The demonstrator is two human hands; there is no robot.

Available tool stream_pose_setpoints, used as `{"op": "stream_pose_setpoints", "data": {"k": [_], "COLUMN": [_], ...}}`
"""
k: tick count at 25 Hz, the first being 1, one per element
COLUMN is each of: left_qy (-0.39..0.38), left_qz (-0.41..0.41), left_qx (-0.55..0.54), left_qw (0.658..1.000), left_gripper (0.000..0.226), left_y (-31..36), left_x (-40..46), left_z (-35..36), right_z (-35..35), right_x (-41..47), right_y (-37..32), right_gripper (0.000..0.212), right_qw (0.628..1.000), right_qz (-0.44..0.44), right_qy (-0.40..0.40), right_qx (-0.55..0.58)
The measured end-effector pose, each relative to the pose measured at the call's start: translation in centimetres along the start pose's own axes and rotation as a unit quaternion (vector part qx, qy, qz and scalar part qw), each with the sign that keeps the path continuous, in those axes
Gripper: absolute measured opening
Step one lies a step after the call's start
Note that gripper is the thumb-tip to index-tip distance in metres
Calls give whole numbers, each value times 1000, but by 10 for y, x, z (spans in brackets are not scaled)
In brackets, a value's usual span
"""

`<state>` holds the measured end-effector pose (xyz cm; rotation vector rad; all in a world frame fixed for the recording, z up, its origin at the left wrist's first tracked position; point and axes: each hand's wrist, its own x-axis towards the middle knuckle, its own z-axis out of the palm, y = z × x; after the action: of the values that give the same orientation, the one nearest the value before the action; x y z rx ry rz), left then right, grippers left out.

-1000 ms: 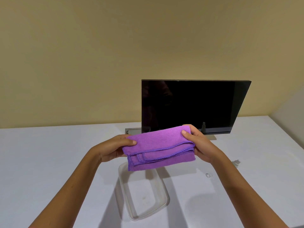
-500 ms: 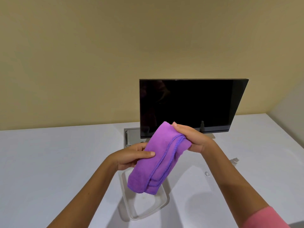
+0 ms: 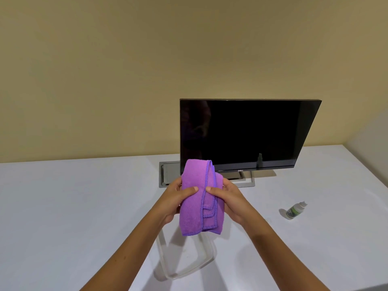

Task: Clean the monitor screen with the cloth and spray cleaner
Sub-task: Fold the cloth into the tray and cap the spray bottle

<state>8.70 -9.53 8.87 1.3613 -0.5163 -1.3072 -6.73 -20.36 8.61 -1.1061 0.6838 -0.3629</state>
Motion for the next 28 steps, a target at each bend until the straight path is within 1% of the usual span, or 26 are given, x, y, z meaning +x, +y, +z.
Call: {"op": "stream_pose_setpoints", "data": {"k": [2, 3, 5, 6, 7, 9, 11, 12, 14, 15, 16, 17, 18, 19, 21, 23, 24, 25, 26, 28], "left_qy": [4, -12, -64, -85, -96, -98, -86, -79, -60, -58, -61, -74, -89, -103, -119, -95, -79, -66, -58, -44], "left_qz": [3, 4, 10, 18, 25, 42, 63, 74, 79, 63, 44, 22, 3, -10, -5, 14, 22, 33, 44, 74], "left_qx": [7, -4, -35, -45, -45, -21, 10, 13, -28, -66, -85, -75, -37, 6, 69, 79, 64, 47, 33, 24], "left_qw": [1000, 1000, 997, 995, 994, 994, 994, 994, 995, 994, 994, 994, 995, 995, 990, 992, 995, 996, 997, 996], "left_gripper": [48, 46, 39, 36, 33, 32, 39, 38, 24, 21, 35, 54, 71, 83, 102, 113, 115, 115, 115, 112], "left_y": [-2, -3, -1, 1, 3, 7, 10, 10, 8, 7, 6, 4, 1, -1, -5, -9, -10, -12, -13, -15], "left_x": [-2, -2, -3, -3, -4, -5, -5, -3, -2, -4, -5, -6, -7, -8, -9, -9, -8, -8, -9, -11], "left_z": [0, -1, -7, -10, -12, -14, -15, -15, -13, -11, -9, -8, -8, -7, -8, -11, -13, -15, -16, -19], "right_z": [1, 0, -2, -3, -4, -6, -6, -6, -7, -6, -4, -3, 0, 2, 5, 7, 7, 6, 5, 4], "right_x": [0, -1, -3, -5, -7, -11, -16, -18, -18, -17, -16, -15, -14, -14, -12, -10, -9, -10, -11, -13], "right_y": [0, 0, -3, -7, -10, -14, -19, -20, -22, -22, -21, -19, -18, -16, -15, -15, -15, -14, -11, -3], "right_gripper": [45, 44, 37, 32, 32, 42, 47, 48, 53, 56, 58, 58, 56, 51, 35, 17, 12, 25, 41, 59], "right_qw": [997, 995, 993, 993, 993, 992, 991, 991, 990, 990, 988, 985, 982, 979, 978, 984, 988, 992, 997, 999], "right_qz": [-30, -50, -78, -82, -82, -83, -91, -95, -107, -114, -122, -133, -143, -149, -148, -110, -78, -48, -23, 13], "right_qy": [51, 61, 70, 70, 67, 51, 39, 37, 40, 42, 45, 48, 56, 67, 104, 136, 130, 111, 69, -16], "right_qx": [-47, -60, -60, -56, -58, -75, -91, -89, -79, -77, -82, -94, -111, -120, -102, -19, 25, 37, 24, -28]}}
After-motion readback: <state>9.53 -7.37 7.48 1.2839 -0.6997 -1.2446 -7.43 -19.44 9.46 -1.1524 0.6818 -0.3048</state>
